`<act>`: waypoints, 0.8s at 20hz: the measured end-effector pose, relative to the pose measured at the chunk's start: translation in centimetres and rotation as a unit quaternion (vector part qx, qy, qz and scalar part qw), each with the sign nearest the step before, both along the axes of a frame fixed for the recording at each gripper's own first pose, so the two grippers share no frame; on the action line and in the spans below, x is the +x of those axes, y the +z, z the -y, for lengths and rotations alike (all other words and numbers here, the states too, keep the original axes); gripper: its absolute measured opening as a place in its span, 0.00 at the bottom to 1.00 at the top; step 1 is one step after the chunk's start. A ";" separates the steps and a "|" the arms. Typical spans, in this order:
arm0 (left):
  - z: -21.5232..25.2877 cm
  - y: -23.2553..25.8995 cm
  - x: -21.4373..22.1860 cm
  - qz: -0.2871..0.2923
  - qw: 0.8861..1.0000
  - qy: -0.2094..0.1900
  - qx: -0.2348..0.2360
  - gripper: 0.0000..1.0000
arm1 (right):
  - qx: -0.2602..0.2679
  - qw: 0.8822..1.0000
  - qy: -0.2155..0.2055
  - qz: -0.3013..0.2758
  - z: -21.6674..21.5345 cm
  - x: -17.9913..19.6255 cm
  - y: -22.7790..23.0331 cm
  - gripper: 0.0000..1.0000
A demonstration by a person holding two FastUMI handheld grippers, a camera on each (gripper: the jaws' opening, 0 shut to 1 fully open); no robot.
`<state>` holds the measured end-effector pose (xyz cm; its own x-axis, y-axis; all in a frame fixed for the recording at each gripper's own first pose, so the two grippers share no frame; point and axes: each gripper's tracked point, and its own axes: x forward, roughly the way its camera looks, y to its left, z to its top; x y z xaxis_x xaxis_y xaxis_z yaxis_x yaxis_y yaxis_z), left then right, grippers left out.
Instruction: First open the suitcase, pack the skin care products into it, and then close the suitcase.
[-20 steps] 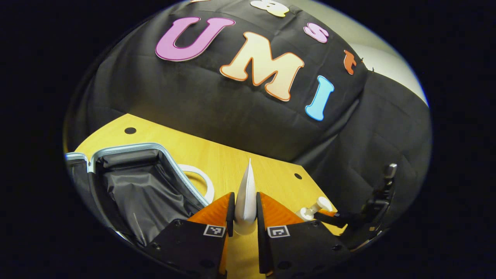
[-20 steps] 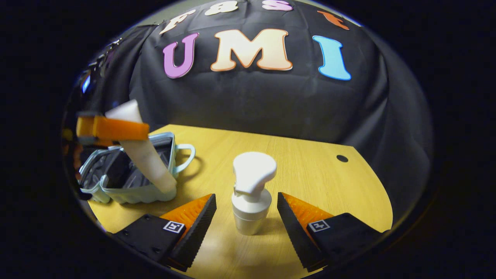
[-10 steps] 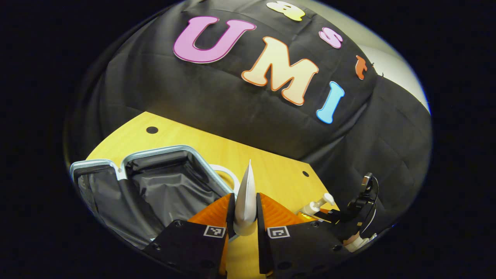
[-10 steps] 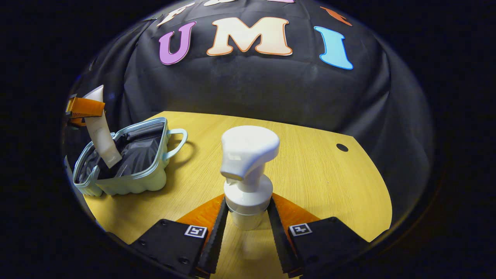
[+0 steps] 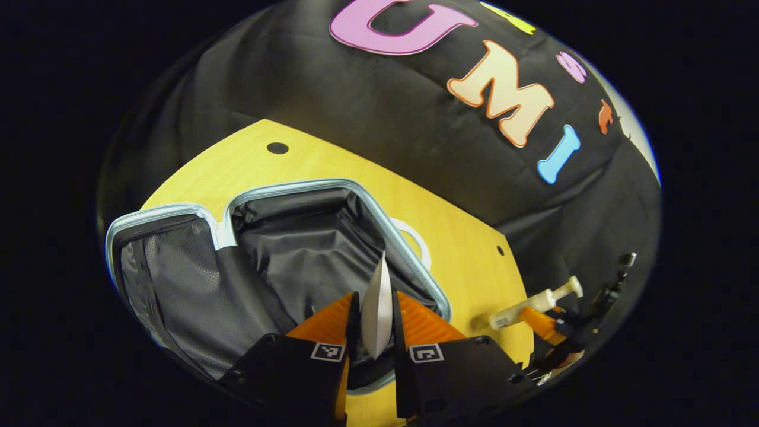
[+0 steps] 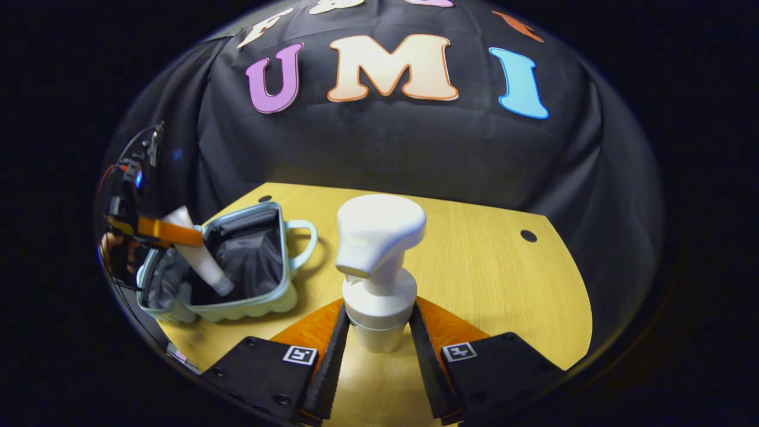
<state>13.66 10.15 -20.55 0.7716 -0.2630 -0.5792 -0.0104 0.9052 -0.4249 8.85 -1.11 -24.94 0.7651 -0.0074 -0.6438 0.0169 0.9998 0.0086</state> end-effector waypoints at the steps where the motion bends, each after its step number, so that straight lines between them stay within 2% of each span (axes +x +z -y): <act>1: -0.5 -0.2 0.4 -0.001 1.000 0.002 0.000 0.22 | 0.001 1.000 0.009 0.006 -0.9 0.5 1.2 0.61; 3: -1.4 -0.2 1.1 0.000 1.000 0.010 -0.009 0.26 | 0.005 0.999 0.029 0.019 -3.2 2.0 3.1 0.61; 4: -2.0 -0.1 1.5 0.001 1.000 0.017 -0.010 0.32 | 0.008 0.999 0.040 0.024 -4.5 2.8 3.9 0.61; 7: -3.7 1.4 2.3 0.033 0.999 0.039 -0.010 0.56 | 0.013 0.996 0.087 0.030 -8.9 4.8 4.4 0.62; 8: -4.3 2.3 2.4 0.048 0.998 0.044 -0.012 0.72 | 0.015 0.994 0.106 0.026 -10.6 5.4 4.2 0.62; 9: -4.8 3.4 2.4 0.065 0.997 0.049 -0.016 0.72 | 0.017 0.992 0.124 0.020 -12.3 5.8 3.2 0.62; 10: -5.3 4.5 2.3 0.082 0.995 0.056 -0.019 0.80 | 0.021 0.990 0.141 0.011 -13.8 6.1 2.5 0.62; 16: -8.8 8.9 -2.8 0.142 0.987 0.074 -0.009 0.80 | 0.025 0.973 0.218 -0.075 -20.5 7.9 -4.2 0.61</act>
